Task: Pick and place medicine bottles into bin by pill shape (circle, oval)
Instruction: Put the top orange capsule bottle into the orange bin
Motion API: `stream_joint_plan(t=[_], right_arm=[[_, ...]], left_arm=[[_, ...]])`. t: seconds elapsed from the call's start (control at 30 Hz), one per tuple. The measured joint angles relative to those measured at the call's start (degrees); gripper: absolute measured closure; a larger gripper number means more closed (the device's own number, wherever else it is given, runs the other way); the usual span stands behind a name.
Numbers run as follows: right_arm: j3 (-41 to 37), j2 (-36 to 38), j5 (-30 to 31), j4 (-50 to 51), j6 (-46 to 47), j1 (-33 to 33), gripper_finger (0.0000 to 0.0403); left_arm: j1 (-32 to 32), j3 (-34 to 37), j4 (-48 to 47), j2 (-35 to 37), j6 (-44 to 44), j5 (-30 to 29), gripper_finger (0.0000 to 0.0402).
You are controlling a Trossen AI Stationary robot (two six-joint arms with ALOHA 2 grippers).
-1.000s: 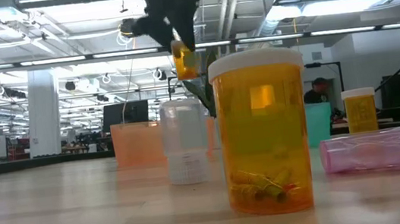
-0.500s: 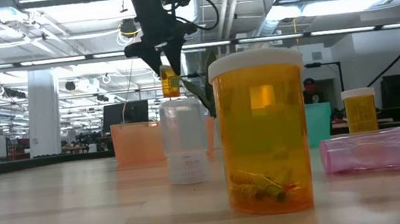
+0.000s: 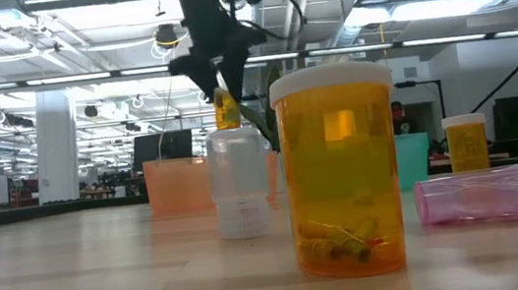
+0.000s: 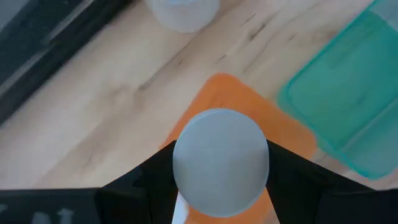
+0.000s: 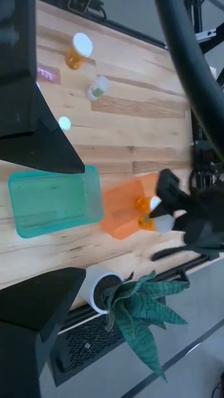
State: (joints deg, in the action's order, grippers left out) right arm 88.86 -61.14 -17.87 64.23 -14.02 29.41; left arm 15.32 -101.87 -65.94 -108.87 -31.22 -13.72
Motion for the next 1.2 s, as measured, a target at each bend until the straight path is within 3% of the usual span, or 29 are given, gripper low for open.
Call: stream_joint_plan(t=[0.43, 1.2], right_arm=[[0.0, 0.1, 0.0, 0.2, 0.4, -0.4, 0.0132], [0.0, 0.1, 0.0, 0.1, 0.5, -0.4, 0.0132]], left_arm=[[-1.1, 4.7, 3.5, -4.8, -1.6, 1.3, 0.0207], [-0.4, 15.1, 17.1, -4.8, -4.5, 0.6, 0.0207]])
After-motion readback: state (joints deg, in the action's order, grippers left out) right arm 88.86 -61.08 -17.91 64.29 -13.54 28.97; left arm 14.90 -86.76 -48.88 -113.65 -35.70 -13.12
